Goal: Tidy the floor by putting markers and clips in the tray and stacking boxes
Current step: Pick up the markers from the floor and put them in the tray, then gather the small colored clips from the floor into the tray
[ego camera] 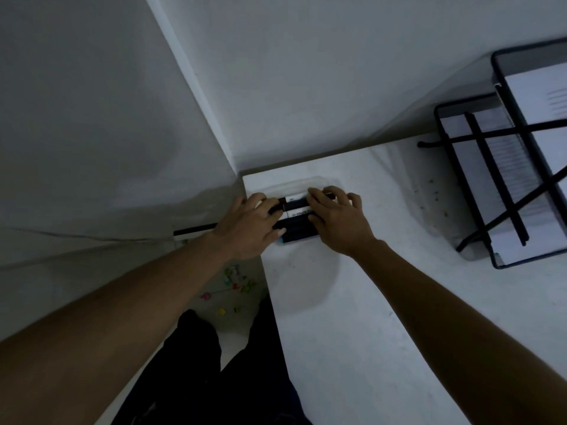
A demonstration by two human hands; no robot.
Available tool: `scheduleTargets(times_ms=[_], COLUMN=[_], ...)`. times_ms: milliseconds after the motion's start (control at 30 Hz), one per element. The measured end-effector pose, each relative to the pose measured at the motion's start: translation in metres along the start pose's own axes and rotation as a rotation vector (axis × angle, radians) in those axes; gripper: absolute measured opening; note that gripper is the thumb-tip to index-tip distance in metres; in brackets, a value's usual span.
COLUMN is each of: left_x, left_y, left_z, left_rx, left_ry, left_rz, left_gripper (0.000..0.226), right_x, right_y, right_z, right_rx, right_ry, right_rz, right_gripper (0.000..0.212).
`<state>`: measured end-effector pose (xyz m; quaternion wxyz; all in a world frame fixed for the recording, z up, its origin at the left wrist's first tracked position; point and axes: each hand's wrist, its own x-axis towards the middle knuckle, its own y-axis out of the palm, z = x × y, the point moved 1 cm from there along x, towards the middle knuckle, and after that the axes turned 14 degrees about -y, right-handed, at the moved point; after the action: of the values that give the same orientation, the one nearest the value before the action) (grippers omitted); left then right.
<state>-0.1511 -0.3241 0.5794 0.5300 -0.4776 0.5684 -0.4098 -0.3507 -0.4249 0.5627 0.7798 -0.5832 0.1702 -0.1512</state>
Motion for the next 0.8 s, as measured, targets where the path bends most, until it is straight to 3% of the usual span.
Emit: scheduleTargets(times_ms=[267,500,800], left_x=[-0.035,-0.092,-0.191], left_y=[-0.013,-0.015,0.021], left_z=[0.018,0.05,0.143], left_rx=[-0.194,-0.377,-0.516], left_ry=[-0.127,-0.182,-0.174], left_rz=[-0.001,-0.101,0.12], left_gripper=[0.052,0.034,0.036], right_x=[-0.014,-0.025,-0.009], right_y=[-0.011,-0.007,0.033], right_z=[0.019,0.096,0.259], right_rx=[0.235,0.215,0.259], right_ry=[0.313,0.363,0.425], right_rz=[-0.309,-0.409,-0.437], right_gripper=[0.033,0.017,0.019])
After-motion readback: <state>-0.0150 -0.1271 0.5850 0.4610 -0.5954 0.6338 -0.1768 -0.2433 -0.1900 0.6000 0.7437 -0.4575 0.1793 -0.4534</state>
